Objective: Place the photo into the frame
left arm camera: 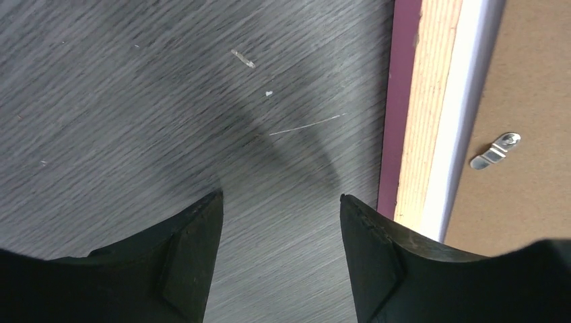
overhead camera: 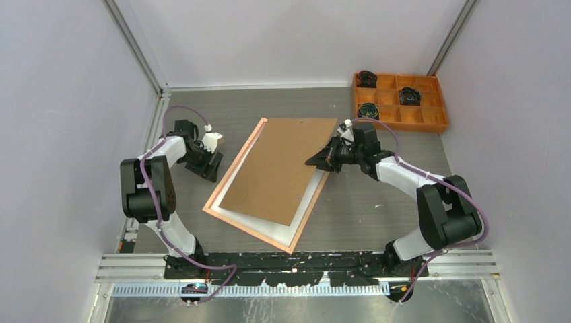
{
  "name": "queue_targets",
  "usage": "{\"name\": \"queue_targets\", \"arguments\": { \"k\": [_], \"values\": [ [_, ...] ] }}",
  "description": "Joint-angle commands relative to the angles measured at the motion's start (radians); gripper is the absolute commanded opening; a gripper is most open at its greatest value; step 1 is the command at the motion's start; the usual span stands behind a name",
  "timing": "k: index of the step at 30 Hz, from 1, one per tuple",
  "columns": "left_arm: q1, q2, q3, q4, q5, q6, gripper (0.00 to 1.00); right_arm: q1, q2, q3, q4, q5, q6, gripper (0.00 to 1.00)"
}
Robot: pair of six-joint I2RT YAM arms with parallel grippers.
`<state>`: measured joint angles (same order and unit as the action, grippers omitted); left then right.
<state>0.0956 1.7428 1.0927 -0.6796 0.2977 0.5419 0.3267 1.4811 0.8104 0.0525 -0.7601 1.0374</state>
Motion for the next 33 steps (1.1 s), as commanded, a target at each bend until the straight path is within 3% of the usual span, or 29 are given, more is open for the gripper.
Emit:
{"name": "queue_targets", "arguments": {
  "k": [1, 18, 33],
  "values": [
    [-0.004, -0.019, -0.040, 0.054, 0.016, 0.038, 0.65, 0.030, 0.015, -0.006, 0.189, -0.024, 0.082, 0.01],
    [-0.025, -0.039, -0.084, 0.059, 0.049, 0.039, 0.63, 0.053, -0.046, -0.142, 0.233, 0.023, 0.133, 0.01],
    [-0.082, -0.052, -0.094, 0.036, 0.063, 0.038, 0.58, 0.092, 0.032, -0.231, 0.467, 0.049, 0.247, 0.01]
  ]
}}
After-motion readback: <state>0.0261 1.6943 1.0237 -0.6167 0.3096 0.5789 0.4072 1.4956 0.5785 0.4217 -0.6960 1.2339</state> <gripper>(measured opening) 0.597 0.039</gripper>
